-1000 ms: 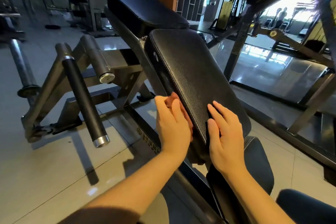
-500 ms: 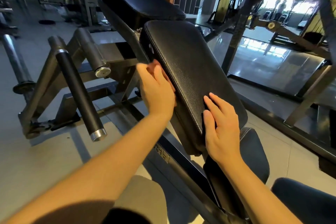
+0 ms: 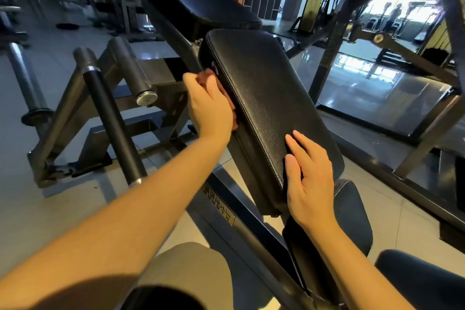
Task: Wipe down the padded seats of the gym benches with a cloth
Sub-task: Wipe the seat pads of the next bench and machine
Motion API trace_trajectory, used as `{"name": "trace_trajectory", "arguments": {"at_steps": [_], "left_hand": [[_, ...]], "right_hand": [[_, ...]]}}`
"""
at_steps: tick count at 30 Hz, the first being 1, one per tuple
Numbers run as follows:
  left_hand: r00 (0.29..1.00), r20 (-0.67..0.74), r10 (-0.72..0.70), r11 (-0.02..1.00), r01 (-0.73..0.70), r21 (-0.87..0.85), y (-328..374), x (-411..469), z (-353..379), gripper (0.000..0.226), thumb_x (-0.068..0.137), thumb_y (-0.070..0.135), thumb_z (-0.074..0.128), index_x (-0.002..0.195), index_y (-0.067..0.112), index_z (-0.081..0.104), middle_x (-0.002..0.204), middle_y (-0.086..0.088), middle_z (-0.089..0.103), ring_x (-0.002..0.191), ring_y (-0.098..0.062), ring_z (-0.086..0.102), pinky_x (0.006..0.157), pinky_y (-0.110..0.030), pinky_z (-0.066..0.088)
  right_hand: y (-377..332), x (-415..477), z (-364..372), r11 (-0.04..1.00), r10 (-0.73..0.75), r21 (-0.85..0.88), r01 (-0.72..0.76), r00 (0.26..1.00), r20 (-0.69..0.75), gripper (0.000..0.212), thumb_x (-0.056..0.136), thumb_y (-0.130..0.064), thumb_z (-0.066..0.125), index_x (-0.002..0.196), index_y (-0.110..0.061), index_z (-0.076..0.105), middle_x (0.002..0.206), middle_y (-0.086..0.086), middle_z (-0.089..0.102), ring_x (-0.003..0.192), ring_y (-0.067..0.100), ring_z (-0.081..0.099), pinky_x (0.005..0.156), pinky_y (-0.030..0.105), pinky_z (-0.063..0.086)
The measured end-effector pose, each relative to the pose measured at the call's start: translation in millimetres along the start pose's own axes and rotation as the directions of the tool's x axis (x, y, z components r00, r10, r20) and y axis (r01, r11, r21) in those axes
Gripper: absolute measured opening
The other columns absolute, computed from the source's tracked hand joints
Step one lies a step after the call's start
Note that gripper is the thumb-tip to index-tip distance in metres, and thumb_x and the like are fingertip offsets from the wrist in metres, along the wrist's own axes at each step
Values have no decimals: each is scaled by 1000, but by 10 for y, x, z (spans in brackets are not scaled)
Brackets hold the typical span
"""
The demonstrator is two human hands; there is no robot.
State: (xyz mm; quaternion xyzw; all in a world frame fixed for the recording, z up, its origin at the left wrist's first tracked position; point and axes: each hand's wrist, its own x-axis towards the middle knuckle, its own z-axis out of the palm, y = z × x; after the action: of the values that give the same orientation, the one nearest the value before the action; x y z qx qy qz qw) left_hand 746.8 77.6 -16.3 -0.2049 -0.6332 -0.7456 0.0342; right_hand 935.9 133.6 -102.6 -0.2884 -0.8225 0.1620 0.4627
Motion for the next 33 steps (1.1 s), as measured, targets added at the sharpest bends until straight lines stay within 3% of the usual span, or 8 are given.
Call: {"name": "trace_trajectory", "arguments": {"at_steps": [3, 6, 9, 14, 17, 22, 28, 33], "left_hand": [[997, 79, -21, 999, 25, -44, -141, -581, -37, 12, 109, 23, 40, 100, 16, 42, 81, 7, 52, 69, 8, 57, 59, -12, 45], [980, 197, -31, 998, 42, -49, -201, -966, -131, 16, 109, 26, 42, 93, 28, 42, 76, 7, 56, 67, 1, 60, 57, -19, 44], [989, 149, 23, 999, -20, -27, -80, -575, -80, 15, 108, 26, 42, 93, 26, 40, 78, 6, 54, 69, 2, 57, 59, -24, 46], [998, 46, 42, 999, -41, -23, 171, 272, -1, 8, 110, 24, 38, 107, 16, 38, 82, 5, 51, 63, 15, 52, 52, -9, 42], [999, 48, 4, 996, 0, -84, 59, -5, -3, 9, 109, 28, 39, 102, 24, 40, 83, 6, 54, 69, 8, 56, 57, -14, 45], [974, 221, 41, 998, -29, -57, -173, -681, -135, 17, 106, 33, 44, 92, 40, 41, 83, 14, 58, 79, -1, 60, 61, -15, 46], [992, 46, 114, 993, -113, -26, 95, 531, 25, 10, 109, 26, 40, 106, 17, 42, 85, 7, 52, 72, 2, 55, 58, -12, 44], [990, -9, 141, 986, -141, -93, 6, 241, 65, 10, 109, 24, 42, 105, 15, 44, 81, 8, 53, 70, 2, 56, 60, -12, 44]], "right_hand": [[-11, 4, -7, 1000, -26, -16, 26, 1000, 2, 48, 105, -43, 35, 144, -24, 57, 151, -10, 50, 141, 6, 39, 117, 37, 32], [-35, 11, -30, 999, -33, -41, 33, 999, 20, 49, 104, -41, 38, 144, -21, 57, 150, -8, 51, 140, 6, 40, 115, 30, 30], [-73, 47, -55, 994, -32, -101, 36, 999, 40, 47, 104, -42, 40, 143, -21, 57, 148, -9, 52, 138, 4, 40, 115, 28, 30], [-267, 365, -13, 988, 9, -157, 5, 996, 86, 43, 105, -37, 45, 143, -23, 57, 149, -8, 52, 140, 11, 43, 119, 45, 35], [-452, 645, 91, 985, -59, -156, 75, 993, 104, 42, 107, -35, 42, 146, -23, 54, 152, -7, 49, 142, 11, 40, 120, 40, 32], [-506, 977, 295, 995, -65, -65, 70, 995, 75, 47, 103, -36, 38, 145, -20, 55, 149, -5, 52, 139, 9, 42, 119, 37, 34], [-412, 927, 353, 999, -48, 5, 48, 998, 48, 47, 104, -35, 38, 146, -23, 54, 151, -10, 50, 140, 4, 40, 120, 34, 31], [-439, 907, 355, 999, -42, 5, 42, 998, 51, 48, 104, -36, 38, 147, -24, 54, 152, -11, 49, 141, 3, 39, 121, 36, 31]]}}
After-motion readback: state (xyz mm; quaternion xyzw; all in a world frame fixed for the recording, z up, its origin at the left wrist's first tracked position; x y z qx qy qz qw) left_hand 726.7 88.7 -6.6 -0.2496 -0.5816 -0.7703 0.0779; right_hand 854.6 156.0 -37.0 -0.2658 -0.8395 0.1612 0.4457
